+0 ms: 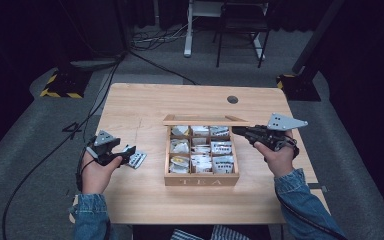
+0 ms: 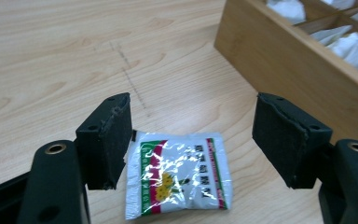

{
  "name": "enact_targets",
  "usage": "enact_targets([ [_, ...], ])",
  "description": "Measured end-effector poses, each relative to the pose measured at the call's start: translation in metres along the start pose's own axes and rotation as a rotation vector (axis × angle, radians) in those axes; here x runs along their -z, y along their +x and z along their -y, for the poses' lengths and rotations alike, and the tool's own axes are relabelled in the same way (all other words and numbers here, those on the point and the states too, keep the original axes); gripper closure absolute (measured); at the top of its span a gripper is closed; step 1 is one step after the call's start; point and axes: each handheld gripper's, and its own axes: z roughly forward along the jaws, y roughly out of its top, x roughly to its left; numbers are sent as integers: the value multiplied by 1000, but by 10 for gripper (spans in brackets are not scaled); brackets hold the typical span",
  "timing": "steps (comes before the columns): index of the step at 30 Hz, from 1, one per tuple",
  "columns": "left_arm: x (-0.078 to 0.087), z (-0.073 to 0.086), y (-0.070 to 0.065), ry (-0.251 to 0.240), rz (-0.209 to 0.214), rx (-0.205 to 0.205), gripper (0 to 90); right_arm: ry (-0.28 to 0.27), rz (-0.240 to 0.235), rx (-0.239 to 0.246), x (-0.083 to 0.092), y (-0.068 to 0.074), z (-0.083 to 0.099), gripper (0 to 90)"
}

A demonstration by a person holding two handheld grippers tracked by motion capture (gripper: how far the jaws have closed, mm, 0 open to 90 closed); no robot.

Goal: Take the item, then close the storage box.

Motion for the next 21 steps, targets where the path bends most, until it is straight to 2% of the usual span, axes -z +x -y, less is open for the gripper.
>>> enact_targets([
  [4, 7, -7, -9, -8, 16, -28, 297, 3, -2, -2, 0, 0, 0, 900],
  [8, 15, -10, -13, -16, 11, -39, 296, 6, -7, -5, 0, -1, -1, 900],
  [12, 20, -10, -12, -24, 3, -31, 296, 18, -18, -16, 1, 0, 0, 900],
  [21, 24, -4, -5, -22, -1, -8, 300, 94, -6, -9, 3, 7, -3, 900],
])
